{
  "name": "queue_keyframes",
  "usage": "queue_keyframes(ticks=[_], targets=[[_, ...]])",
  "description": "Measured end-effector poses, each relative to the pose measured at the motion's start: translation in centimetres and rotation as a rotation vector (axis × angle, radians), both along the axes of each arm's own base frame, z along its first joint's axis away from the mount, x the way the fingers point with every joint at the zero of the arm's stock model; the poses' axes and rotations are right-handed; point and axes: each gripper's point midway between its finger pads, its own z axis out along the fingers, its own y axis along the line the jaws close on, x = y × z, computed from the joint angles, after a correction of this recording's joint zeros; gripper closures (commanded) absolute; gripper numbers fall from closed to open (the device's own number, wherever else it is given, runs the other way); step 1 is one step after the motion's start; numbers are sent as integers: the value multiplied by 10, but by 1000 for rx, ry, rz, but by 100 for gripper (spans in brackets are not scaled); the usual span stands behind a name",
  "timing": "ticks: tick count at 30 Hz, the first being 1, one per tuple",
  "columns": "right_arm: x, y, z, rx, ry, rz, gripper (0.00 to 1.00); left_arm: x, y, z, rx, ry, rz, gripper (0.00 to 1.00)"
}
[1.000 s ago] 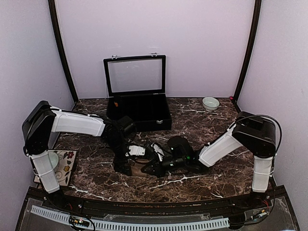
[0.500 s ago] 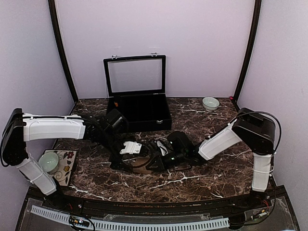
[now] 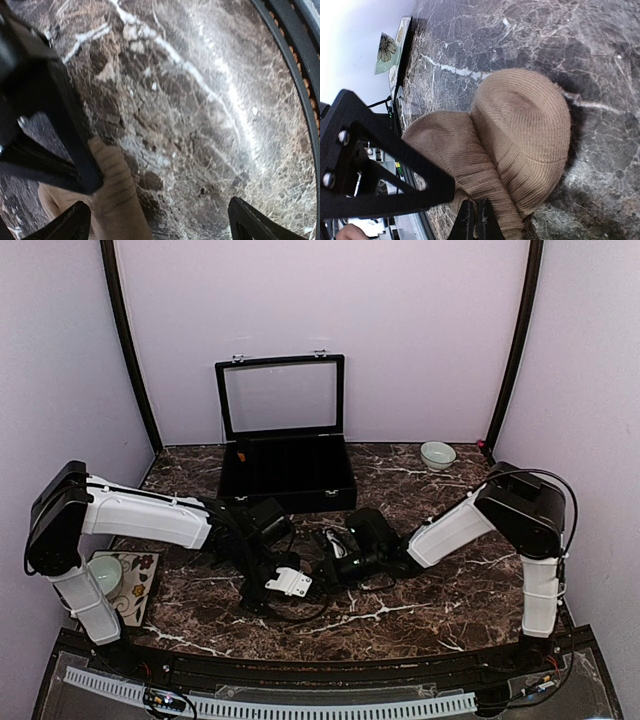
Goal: Roll the socks
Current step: Roll the sock at the center of the board.
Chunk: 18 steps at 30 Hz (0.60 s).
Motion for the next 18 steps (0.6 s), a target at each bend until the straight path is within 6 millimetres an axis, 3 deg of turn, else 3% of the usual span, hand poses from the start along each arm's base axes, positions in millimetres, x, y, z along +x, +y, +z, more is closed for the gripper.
queue_keyframes(ticks=[5,18], targets=[[0,-1,-1,13,48,-9,100,4,4,-5,11,-18,8,31],[-1,-1,-1,21,88,-15,96,12,-1,-16,21,-1,15,60]])
